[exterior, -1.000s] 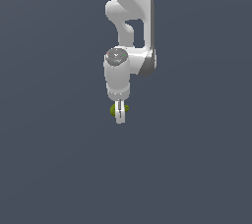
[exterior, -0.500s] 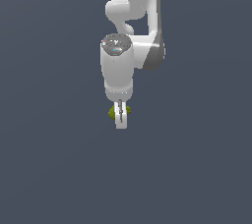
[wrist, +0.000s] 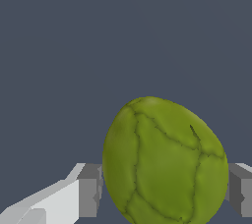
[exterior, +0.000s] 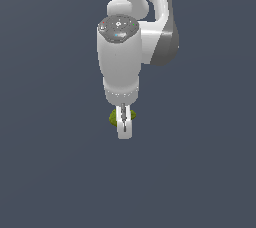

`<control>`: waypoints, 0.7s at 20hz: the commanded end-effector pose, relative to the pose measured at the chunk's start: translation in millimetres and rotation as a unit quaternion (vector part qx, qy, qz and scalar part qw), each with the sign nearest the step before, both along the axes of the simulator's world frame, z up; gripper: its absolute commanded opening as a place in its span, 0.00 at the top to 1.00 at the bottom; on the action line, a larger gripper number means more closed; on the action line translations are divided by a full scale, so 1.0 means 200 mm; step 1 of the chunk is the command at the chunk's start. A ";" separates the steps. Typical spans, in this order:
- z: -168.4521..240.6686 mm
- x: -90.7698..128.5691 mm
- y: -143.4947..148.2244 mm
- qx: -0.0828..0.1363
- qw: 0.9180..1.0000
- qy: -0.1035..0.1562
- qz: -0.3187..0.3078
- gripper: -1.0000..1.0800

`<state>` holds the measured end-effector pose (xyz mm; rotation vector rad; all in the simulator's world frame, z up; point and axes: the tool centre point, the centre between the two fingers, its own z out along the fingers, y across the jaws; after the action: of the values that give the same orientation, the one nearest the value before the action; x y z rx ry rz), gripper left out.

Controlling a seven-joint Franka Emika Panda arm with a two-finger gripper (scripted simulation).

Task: Pick up the object and move it to a goal position.

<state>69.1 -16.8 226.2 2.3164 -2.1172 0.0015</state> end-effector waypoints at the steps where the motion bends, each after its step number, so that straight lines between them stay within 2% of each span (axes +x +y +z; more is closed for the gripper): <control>1: 0.07 0.05 0.01 0.000 1.000 -0.001 0.000 1.00; 14: 0.29 0.26 0.03 0.001 1.000 -0.001 0.000 1.00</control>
<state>117.2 -11.0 279.4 2.3181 -2.1171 -0.0015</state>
